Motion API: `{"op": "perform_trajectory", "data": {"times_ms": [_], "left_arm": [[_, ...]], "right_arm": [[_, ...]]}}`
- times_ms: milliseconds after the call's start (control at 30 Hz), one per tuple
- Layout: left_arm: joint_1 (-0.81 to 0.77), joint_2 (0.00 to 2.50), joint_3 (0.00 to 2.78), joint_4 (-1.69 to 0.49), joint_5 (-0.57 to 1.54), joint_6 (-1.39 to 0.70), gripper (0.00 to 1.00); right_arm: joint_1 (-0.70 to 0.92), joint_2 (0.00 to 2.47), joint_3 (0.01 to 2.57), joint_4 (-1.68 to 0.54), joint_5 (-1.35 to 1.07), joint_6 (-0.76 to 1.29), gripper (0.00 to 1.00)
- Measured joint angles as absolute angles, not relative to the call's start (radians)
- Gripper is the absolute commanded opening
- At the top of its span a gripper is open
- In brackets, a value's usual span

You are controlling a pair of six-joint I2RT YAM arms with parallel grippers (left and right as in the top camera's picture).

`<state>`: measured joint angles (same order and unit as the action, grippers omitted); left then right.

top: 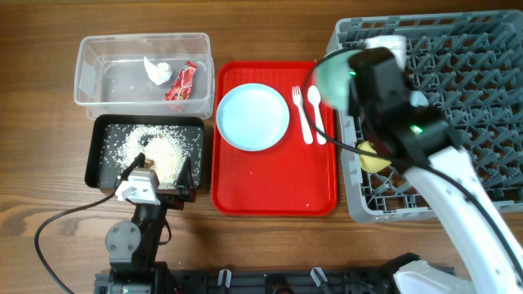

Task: Sort waste into correct bins and load items into the dishwasher rack
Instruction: 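Carry the second blue bowl to the rack's back corner and release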

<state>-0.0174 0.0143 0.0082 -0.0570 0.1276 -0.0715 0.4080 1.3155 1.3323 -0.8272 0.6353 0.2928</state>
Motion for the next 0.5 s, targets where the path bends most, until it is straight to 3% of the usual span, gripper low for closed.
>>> {"op": "perform_trajectory", "data": {"times_ms": [267, 500], "left_arm": [[-0.017, 0.014, 0.008, -0.057, 0.128, -0.072, 1.00], [-0.017, 0.014, 0.008, -0.057, 0.128, -0.072, 1.00]], "right_arm": [[0.184, 1.325, 1.332, -0.832, 1.063, 0.389, 0.04], [-0.004, 1.454, 1.332, -0.831, 1.177, 0.393, 0.04]]}}
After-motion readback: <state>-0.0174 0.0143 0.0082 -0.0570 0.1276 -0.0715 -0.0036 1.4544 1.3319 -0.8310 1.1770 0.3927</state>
